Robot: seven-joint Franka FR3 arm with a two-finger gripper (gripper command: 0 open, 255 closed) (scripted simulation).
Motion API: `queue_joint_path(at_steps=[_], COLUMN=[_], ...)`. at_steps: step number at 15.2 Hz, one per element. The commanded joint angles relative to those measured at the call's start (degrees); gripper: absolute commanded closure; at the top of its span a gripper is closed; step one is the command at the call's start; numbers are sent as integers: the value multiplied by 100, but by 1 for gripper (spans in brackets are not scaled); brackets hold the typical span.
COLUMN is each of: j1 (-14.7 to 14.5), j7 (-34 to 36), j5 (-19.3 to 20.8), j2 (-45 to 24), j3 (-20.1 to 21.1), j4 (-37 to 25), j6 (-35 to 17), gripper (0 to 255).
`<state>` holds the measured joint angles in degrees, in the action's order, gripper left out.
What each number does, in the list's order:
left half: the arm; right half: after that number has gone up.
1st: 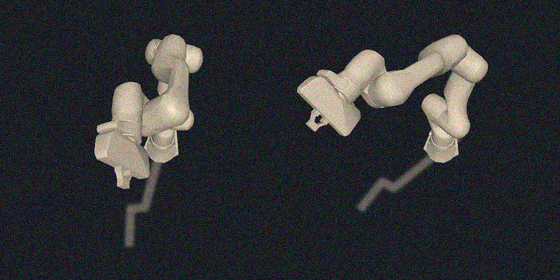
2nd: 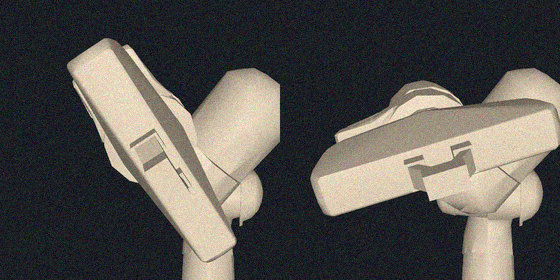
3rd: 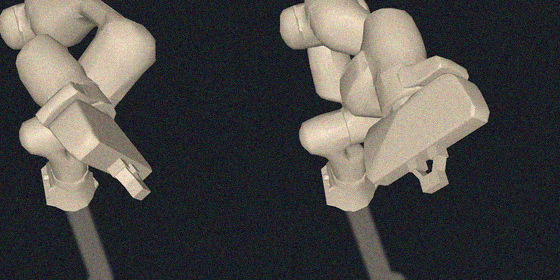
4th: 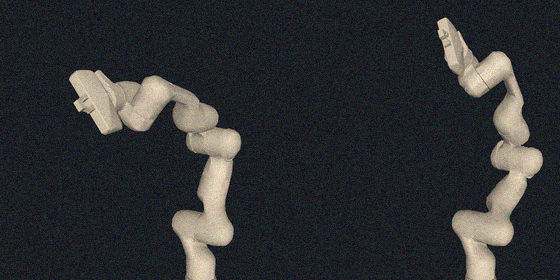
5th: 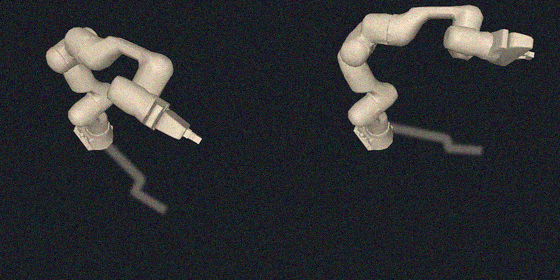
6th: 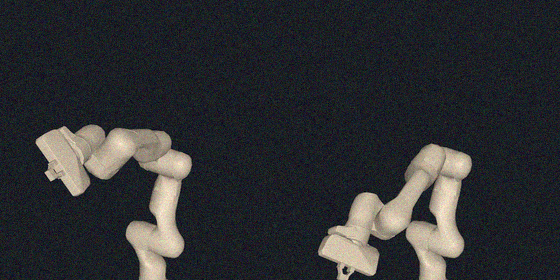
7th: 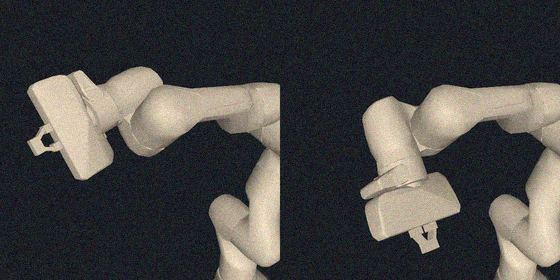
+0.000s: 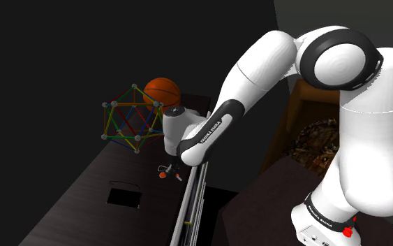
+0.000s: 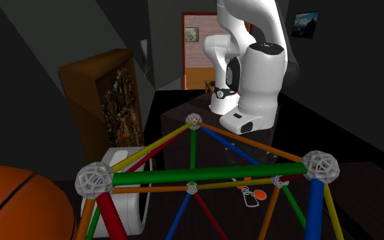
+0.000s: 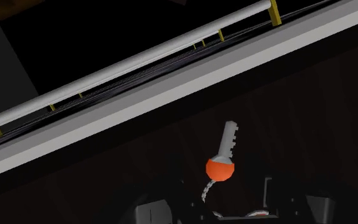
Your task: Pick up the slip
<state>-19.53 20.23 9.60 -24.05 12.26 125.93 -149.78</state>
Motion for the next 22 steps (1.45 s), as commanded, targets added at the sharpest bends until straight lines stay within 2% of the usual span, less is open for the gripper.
queue_joint_path(at_steps=[1,5,22], j1=[-14,-31,150], j7=[-6,14,-276], j5=[-9,4,-421], j2=[-31,-68,916], j3=[25,15,264], j4=[13,-4,-4], j6=[-9,-28,930], gripper=[255,255,255])
